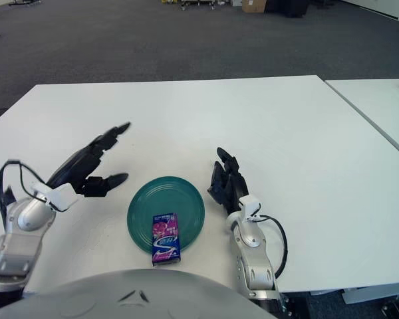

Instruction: Put the gum into the plate.

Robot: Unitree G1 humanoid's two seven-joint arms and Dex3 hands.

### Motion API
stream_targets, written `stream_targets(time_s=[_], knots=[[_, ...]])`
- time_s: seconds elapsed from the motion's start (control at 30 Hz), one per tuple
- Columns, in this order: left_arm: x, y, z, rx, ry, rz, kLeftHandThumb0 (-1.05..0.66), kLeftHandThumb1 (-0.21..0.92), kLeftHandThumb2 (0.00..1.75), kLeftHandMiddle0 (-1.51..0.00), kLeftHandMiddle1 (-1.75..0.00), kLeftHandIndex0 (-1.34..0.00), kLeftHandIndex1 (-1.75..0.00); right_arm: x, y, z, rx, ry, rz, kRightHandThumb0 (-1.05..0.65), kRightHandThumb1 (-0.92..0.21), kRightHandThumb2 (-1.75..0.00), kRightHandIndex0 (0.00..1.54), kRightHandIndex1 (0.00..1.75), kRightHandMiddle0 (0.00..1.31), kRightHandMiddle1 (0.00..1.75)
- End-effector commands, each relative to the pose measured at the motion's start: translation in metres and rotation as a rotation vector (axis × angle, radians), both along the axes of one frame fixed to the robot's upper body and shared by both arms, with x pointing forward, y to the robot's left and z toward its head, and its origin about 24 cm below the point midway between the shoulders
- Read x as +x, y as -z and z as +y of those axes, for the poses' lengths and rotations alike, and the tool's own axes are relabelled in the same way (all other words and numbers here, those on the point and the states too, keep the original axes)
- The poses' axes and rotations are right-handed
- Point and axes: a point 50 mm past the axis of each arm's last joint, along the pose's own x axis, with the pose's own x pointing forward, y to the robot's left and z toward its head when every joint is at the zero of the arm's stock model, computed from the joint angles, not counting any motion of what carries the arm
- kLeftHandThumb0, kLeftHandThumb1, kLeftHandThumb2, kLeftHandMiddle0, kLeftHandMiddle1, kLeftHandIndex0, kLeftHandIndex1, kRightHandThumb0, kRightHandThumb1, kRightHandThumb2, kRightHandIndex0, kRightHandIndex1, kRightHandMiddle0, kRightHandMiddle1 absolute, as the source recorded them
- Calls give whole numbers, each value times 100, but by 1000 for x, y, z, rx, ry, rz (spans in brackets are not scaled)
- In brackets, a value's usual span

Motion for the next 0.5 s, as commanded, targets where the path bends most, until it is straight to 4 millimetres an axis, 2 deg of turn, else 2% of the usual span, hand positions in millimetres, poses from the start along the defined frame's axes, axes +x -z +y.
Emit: stream_targets(time_s=[0.0,0.17,0.47], knots=[[-5,14,0,-248,-108,26,-105,92,74,-8,0,0,-31,-8,15,1,2,1,108,-79,-92,-88,17,1,0,42],[-17,35,-17,-524,-181,130,-105,92,80,-2,0,0,-20,-8,14,3,-6,-13,114,-81,-92,-88,17,0,0,42],[-32,47,-33,-654,-198,249,-105,92,92,0,0,0,-2,-9,11,6,-13,-32,120,-79,-92,-92,15,0,0,36]])
